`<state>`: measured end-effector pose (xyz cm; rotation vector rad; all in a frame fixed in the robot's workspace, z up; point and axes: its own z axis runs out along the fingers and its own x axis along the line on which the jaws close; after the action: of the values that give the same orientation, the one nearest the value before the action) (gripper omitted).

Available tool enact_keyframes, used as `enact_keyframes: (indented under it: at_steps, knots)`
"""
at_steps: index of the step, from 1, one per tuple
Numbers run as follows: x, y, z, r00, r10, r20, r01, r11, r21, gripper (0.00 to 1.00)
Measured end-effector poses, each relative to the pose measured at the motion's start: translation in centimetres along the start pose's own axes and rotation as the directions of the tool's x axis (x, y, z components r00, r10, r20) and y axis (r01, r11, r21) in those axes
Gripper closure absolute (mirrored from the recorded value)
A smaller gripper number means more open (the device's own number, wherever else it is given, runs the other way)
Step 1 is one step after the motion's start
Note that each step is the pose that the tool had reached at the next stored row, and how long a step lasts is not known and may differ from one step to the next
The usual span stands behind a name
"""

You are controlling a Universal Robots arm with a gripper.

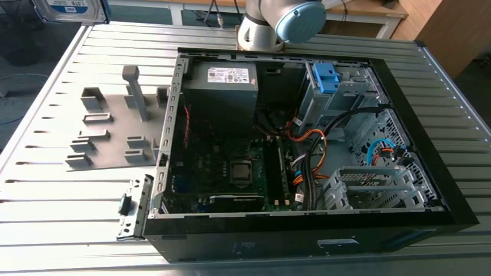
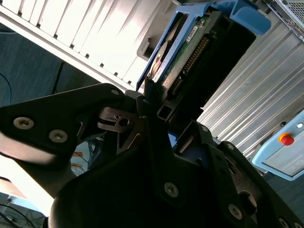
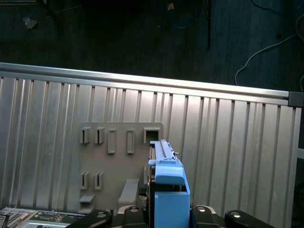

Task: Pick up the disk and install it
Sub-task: 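Pick up the disk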

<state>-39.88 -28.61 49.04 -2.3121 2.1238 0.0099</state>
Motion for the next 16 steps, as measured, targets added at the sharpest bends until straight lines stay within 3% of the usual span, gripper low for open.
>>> enact_keyframes:
  at_steps: [16]
  knots:
    - [0.00,0.00,-0.75,1.0000,0.000,0.0001,0.000,1.0000,0.0000,0.63]
